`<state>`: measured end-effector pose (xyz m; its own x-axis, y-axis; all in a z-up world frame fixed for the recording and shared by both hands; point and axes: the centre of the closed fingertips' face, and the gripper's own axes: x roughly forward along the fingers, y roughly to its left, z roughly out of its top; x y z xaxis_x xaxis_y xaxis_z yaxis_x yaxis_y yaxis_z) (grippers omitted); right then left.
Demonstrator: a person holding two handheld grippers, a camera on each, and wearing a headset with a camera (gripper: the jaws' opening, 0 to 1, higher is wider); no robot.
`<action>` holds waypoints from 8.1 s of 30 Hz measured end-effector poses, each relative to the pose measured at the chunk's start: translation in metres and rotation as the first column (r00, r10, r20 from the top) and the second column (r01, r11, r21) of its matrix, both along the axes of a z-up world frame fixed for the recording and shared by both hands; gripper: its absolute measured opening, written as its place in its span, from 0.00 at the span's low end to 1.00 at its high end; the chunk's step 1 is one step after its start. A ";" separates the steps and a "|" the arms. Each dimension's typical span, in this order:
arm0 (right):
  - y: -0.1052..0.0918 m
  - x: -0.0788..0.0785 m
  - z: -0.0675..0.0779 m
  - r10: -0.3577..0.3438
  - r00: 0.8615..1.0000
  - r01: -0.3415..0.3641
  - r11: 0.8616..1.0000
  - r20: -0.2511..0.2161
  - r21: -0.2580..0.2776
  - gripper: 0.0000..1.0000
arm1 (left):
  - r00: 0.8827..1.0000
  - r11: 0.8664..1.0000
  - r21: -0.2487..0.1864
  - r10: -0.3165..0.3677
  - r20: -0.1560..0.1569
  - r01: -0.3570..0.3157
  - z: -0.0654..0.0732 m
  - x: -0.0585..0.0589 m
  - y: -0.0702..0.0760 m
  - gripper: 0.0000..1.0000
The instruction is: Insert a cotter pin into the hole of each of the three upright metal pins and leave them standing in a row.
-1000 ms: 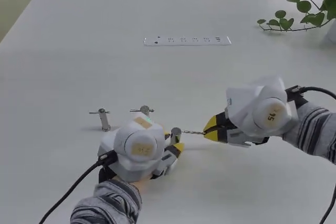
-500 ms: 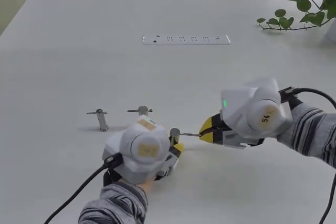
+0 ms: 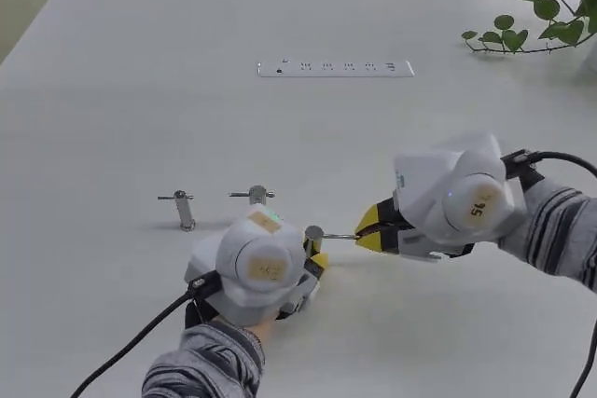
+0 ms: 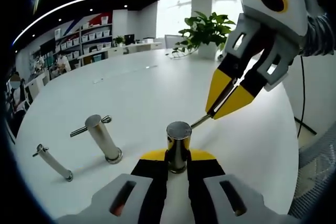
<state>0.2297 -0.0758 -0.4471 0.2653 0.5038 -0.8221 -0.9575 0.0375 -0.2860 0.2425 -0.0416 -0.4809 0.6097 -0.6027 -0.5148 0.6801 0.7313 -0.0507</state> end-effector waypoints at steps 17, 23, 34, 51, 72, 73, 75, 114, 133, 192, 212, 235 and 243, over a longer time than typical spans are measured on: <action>0.018 -0.002 0.007 0.025 1.000 -0.025 0.999 0.001 0.038 0.00 | 1.000 1.000 -0.018 0.018 0.012 -0.017 0.000 0.002 -0.001 0.10; 0.022 -0.001 0.007 0.028 1.000 -0.027 0.999 -0.004 0.044 0.00 | 0.999 0.998 -0.037 0.042 0.008 -0.041 -0.001 0.002 -0.002 0.10; 0.030 0.000 0.007 0.018 1.000 -0.016 0.998 -0.024 0.064 0.00 | 0.999 0.998 -0.040 0.049 0.002 -0.049 -0.002 0.003 -0.002 0.10; 0.034 0.003 0.007 -0.003 0.999 0.006 0.998 -0.045 0.066 0.00 | 0.998 0.997 -0.039 0.064 0.001 -0.064 -0.002 0.004 -0.003 0.10; 0.035 0.004 0.003 -0.014 0.999 0.017 0.997 -0.051 0.071 0.00 | 0.996 0.996 -0.021 0.085 0.006 -0.085 -0.003 0.004 -0.003 0.10; 0.034 0.005 0.003 -0.015 0.999 0.018 0.997 -0.051 0.071 0.00 | 0.996 0.996 -0.021 0.086 0.005 -0.086 -0.003 0.004 -0.003 0.10; 0.034 0.006 0.002 -0.018 0.999 0.021 0.997 -0.049 0.071 0.00 | 0.996 0.996 -0.020 0.089 0.006 -0.089 -0.003 0.004 -0.003 0.10; 0.054 0.007 -0.001 -0.107 0.967 0.144 0.978 -0.232 0.149 0.08 | 0.999 0.998 -0.049 0.047 -0.011 -0.047 0.025 -0.018 0.019 0.50; 0.045 0.042 0.009 -0.099 0.974 0.117 0.990 -0.206 0.078 0.08 | 1.000 0.998 -0.063 0.026 0.013 -0.025 0.052 -0.023 0.051 0.67; 0.028 0.058 0.013 -0.170 0.977 0.186 0.975 -0.129 0.120 0.30 | 0.979 0.978 -0.049 0.203 0.031 -0.201 0.076 -0.015 0.149 0.71; 0.026 0.018 0.046 -0.467 0.852 0.523 0.765 -0.236 0.377 0.62 | 0.986 0.984 -0.058 0.168 0.019 -0.167 0.089 -0.017 0.161 0.84; 0.027 -0.002 0.039 -0.579 0.758 0.647 0.615 -0.299 0.450 0.87 | 0.973 0.970 -0.077 0.230 0.002 -0.229 0.087 -0.026 0.172 0.99; 0.027 -0.002 0.039 -0.584 0.755 0.650 0.611 -0.297 0.451 0.87 | 0.973 0.970 -0.079 0.230 -0.002 -0.230 0.086 -0.029 0.170 0.99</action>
<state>0.2279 -0.0492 -0.4081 0.5950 0.5922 -0.5433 -0.6757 0.7347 0.0609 0.2133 0.1281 -0.3951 0.7403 -0.4841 -0.4665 0.4948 0.8621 -0.1094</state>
